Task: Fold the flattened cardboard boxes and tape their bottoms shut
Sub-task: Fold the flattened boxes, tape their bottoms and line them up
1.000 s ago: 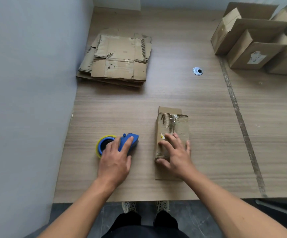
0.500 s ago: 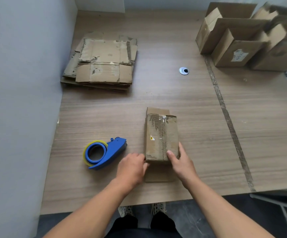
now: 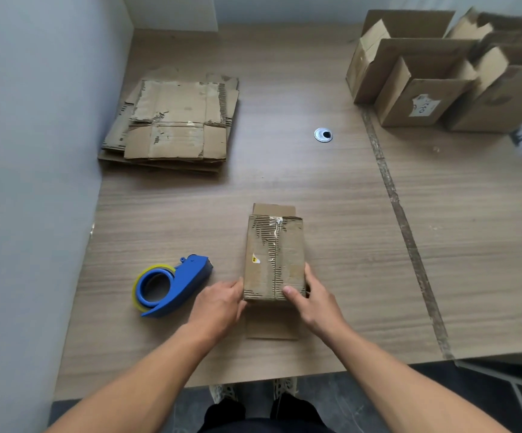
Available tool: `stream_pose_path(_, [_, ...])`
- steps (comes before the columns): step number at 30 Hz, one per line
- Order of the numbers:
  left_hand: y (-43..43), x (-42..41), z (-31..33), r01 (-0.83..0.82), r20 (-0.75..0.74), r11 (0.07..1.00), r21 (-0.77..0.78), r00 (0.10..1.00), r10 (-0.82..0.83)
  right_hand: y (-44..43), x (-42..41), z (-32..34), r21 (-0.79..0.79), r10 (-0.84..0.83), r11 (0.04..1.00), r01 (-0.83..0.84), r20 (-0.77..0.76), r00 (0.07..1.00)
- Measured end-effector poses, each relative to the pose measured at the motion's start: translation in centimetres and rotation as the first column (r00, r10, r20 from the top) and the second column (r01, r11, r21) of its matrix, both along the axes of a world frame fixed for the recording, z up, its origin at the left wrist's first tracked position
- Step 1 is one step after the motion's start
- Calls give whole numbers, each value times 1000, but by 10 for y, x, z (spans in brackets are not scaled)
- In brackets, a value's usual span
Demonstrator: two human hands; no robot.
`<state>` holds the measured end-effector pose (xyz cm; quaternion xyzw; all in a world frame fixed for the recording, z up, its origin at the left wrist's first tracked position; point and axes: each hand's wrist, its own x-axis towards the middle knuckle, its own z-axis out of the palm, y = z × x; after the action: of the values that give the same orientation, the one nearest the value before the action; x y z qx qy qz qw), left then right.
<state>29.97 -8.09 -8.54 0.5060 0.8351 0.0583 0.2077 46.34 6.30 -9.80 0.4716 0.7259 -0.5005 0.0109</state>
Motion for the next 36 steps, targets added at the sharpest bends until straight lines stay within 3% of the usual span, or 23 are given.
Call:
stream_pose_path(5, [11,16,12,-70,48,998,3,996,69,25,10,13,-22,9,1000,-11,-67,998])
stream_pose_path(7, [18,20,21,-175,220,984,22,961,166,34,11,21,-80,-35,996,24,-143,989])
stream_pose_path(10, [24,23,27,-343,535,938,53,803,264,46,10,29,-232,-145,969,79,-284,948])
stream_pose_path(13, [26,27,30,-429,578,898,100,759,298,53,10,34,-407,-254,906,119,-299,920])
stream_pose_path(16, [25,28,32,-411,548,908,82,779,304,61,11,39,-464,-240,881,92,-271,932])
stream_pose_path(20, [26,16,42,-422,522,901,100,793,314,83,17,42,-411,-130,911,-11,-313,941])
stream_pose_path(22, [36,4,47,-447,436,881,153,831,345,95,20,48,-381,-55,922,-72,-312,948])
stream_pose_path(27, [68,-27,59,-324,202,918,227,938,282,120,27,58,-302,192,912,-276,-279,941])
stream_pose_path(29, [76,-35,63,-358,257,921,152,915,312,127,26,59,-318,274,878,-358,-278,920])
stream_pose_path(32, [75,-29,73,-421,538,906,44,774,334,135,20,70,-318,365,841,-439,-266,892])
stream_pose_path(36, [61,-20,72,-404,623,914,27,722,301,142,15,83,-341,446,795,-501,-230,865])
